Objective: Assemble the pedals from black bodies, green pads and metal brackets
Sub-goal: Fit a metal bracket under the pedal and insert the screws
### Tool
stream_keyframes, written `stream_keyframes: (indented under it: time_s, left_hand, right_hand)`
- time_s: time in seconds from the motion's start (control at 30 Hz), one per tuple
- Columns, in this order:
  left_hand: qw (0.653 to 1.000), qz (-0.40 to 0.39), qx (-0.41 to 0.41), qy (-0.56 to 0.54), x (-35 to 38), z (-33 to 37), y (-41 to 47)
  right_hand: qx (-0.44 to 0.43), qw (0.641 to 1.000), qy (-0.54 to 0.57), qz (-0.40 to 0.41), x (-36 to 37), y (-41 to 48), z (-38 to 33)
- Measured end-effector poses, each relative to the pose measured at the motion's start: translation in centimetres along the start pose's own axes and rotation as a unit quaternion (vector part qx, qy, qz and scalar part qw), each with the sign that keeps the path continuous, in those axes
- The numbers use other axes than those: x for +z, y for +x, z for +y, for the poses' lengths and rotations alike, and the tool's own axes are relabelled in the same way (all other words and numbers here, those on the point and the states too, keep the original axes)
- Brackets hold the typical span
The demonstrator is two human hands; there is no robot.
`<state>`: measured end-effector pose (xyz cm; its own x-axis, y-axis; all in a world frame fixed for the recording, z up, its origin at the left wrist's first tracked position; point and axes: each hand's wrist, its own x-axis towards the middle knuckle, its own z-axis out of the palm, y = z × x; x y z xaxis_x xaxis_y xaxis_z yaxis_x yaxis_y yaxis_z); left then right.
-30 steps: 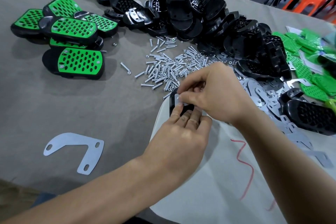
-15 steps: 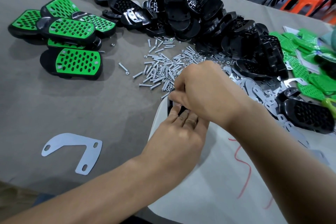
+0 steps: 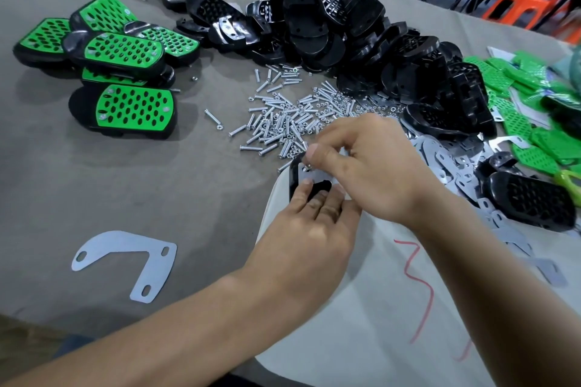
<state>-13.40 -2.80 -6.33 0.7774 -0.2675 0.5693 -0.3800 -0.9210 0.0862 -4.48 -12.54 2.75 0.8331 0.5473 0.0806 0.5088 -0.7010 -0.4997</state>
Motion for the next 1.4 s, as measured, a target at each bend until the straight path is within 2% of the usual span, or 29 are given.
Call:
stream_keyframes:
  time_s: [0.07,0.13,0.2,0.3,0.53,0.7,0.87,0.97,1.03,1.1,1.17,1.27,1.4]
  left_hand:
    - [1.000,-0.003,0.001,-0.005,0.0,0.0,0.0]
    - [1.000,-0.004,0.002,-0.006,-0.1,0.0,0.0]
    - [1.000,0.000,0.001,-0.005,-0.1,0.0,0.0]
    - [1.000,0.014,0.002,-0.014,0.0,-0.1,0.1]
    - [0.997,0.063,0.010,-0.042,-0.1,-0.1,0.3]
    - [0.999,0.037,0.005,-0.027,-0.1,-0.1,0.2]
    - [0.999,0.035,0.000,-0.017,0.0,-0.1,0.1]
    - [0.998,0.053,0.011,-0.013,-0.2,-0.2,0.2]
    - [0.998,0.055,0.017,-0.003,-0.3,-0.3,0.3]
    - [0.998,0.054,0.016,0.000,-0.4,-0.4,0.3]
    - [0.998,0.054,0.009,-0.004,-0.3,-0.3,0.2]
    - [0.999,0.050,0.001,-0.016,-0.3,-0.1,0.2]
    - [0.999,0.048,0.000,-0.014,-0.4,-0.2,0.4]
  right_hand:
    - [0.008,1.000,-0.012,0.017,0.1,-0.1,0.1]
    - [0.001,0.999,0.024,0.033,0.2,-0.2,-0.1]
    - [-0.006,0.998,0.062,0.020,0.3,-0.2,-0.2]
    - [0.002,0.998,0.062,0.001,0.4,-0.4,0.1]
    - [-0.004,0.998,0.010,0.055,1.2,-0.3,-0.2]
    - [0.012,0.998,-0.058,0.003,0.1,0.2,-0.6]
    - [-0.005,0.996,-0.085,0.006,-0.2,0.2,-1.0]
    - [-0.059,0.980,-0.188,-0.011,0.0,0.3,-1.6]
    - [-0.125,0.947,-0.292,-0.038,0.5,0.4,-2.1]
    - [-0.156,0.926,-0.339,-0.056,0.6,0.5,-2.4]
    - [-0.132,0.936,-0.322,-0.055,0.1,0.7,-2.3]
    - [-0.071,0.977,-0.193,-0.055,-0.7,0.7,-1.8]
    - [-0.086,0.972,-0.201,-0.083,-0.2,0.8,-1.7]
